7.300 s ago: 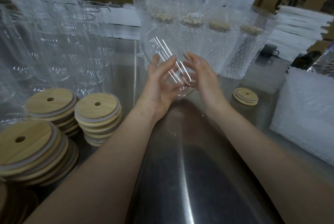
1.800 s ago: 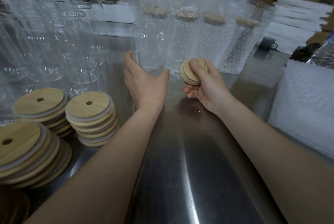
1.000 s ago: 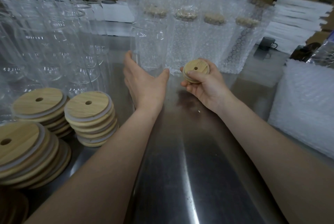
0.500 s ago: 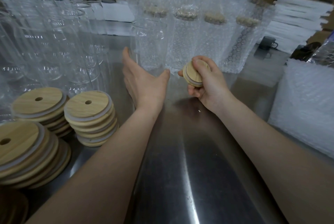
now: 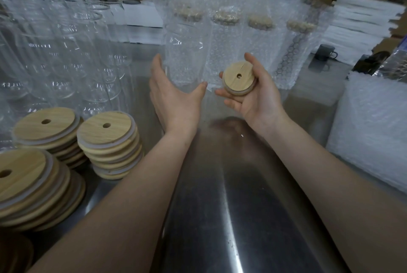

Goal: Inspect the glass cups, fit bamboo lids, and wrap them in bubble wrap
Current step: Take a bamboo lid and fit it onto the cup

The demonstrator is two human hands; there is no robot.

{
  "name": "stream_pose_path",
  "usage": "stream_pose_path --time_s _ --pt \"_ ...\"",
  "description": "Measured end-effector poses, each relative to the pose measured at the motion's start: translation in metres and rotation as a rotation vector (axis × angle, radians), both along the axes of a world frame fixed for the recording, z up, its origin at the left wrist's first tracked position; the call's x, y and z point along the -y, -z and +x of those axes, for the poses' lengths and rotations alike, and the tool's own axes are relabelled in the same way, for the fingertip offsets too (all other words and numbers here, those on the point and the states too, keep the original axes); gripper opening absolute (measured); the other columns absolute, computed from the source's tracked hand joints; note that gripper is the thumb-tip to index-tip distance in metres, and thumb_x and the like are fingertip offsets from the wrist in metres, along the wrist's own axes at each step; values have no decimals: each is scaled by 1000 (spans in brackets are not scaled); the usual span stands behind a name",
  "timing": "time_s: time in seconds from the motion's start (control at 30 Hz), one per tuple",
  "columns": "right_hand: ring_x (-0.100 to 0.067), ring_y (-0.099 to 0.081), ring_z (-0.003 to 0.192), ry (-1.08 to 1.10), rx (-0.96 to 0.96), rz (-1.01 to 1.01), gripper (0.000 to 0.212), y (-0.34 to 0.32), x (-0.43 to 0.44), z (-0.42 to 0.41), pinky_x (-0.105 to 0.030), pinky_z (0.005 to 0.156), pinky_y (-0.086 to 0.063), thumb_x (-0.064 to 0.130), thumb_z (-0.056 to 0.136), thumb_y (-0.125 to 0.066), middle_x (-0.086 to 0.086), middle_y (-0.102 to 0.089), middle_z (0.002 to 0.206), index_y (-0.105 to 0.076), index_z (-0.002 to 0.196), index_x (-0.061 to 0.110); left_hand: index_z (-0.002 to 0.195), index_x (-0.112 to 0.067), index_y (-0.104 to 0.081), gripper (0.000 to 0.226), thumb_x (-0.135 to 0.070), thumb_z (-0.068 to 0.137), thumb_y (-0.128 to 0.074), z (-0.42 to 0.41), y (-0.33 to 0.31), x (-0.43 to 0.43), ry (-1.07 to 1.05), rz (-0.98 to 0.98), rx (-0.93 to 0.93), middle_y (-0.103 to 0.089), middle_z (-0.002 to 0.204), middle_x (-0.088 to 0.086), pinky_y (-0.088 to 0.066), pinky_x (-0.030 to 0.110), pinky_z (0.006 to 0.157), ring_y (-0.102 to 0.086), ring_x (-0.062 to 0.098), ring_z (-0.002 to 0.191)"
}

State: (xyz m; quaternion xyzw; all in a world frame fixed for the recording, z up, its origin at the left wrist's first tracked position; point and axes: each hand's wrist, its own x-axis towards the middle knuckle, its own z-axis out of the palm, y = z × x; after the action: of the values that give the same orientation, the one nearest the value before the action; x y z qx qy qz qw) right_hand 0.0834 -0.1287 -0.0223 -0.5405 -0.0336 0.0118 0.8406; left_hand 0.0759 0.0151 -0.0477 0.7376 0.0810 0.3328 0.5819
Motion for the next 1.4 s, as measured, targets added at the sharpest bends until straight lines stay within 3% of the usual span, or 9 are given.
stream_pose_path --time_s 0.17,0.3,0.5,0.67,0.83,1.0,1.17,1.4 --pt "-32 -65 95 101 28 129 39 -9 2 2 -35 73 -58 31 101 -45 -7 -59 126 -47 139 39 150 -20 -32 97 -27 70 -85 -5 -2 2 -34 171 39 -47 143 5 -31 38 113 -41 23 132" --pt "-27 -58 98 189 76 202 35 -15 2 4 -30 77 -56 24 102 -44 -4 -54 123 -52 136 29 152 -26 -30 95 -27 71 -81 -8 -4 4 -60 355 17 -47 142 6 -25 33 111 -40 26 131" --pt "-15 -52 109 275 270 -62 36 -20 0 -2 -27 94 -50 26 93 -51 9 -56 121 -54 129 33 153 -33 -26 96 -21 73 -77 -12 -4 8 -81 563 -22 -42 145 5 -24 41 115 -36 26 135" --pt "-13 -54 125 263 375 -208 34 -17 -7 -6 -28 100 -46 10 101 -44 9 -59 126 -56 127 29 152 -35 -26 96 -18 72 -75 -13 -2 10 -73 678 -12 -41 146 4 -23 46 115 -33 26 137" --pt "-12 -54 124 250 393 -291 42 -14 -10 -9 -28 103 -46 18 89 -52 -1 -51 142 -58 130 26 152 -35 -28 97 -15 70 -76 -13 0 11 -62 688 6 -41 147 4 -23 46 115 -32 26 138" --pt "-13 -54 119 265 408 -406 47 -13 -11 -9 -35 108 -44 25 84 -51 -8 -50 139 -57 130 28 152 -35 -29 97 -13 70 -76 -12 1 10 -62 675 16 -42 147 4 -23 41 113 -33 27 137" --pt "-18 -49 128 266 433 -482 48 -12 -13 -11 -42 112 -40 29 88 -48 -7 -47 140 -52 135 29 151 -34 -32 95 -11 69 -75 -13 0 10 -72 662 31 -44 145 4 -24 39 111 -35 27 135" --pt "-7 -37 139 214 464 -551 47 -10 -15 -12 -44 118 -30 33 91 -44 2 -38 145 -42 137 37 150 -36 -33 94 -11 68 -73 -14 -1 10 -69 637 24 -45 143 1 -27 40 111 -37 26 133"
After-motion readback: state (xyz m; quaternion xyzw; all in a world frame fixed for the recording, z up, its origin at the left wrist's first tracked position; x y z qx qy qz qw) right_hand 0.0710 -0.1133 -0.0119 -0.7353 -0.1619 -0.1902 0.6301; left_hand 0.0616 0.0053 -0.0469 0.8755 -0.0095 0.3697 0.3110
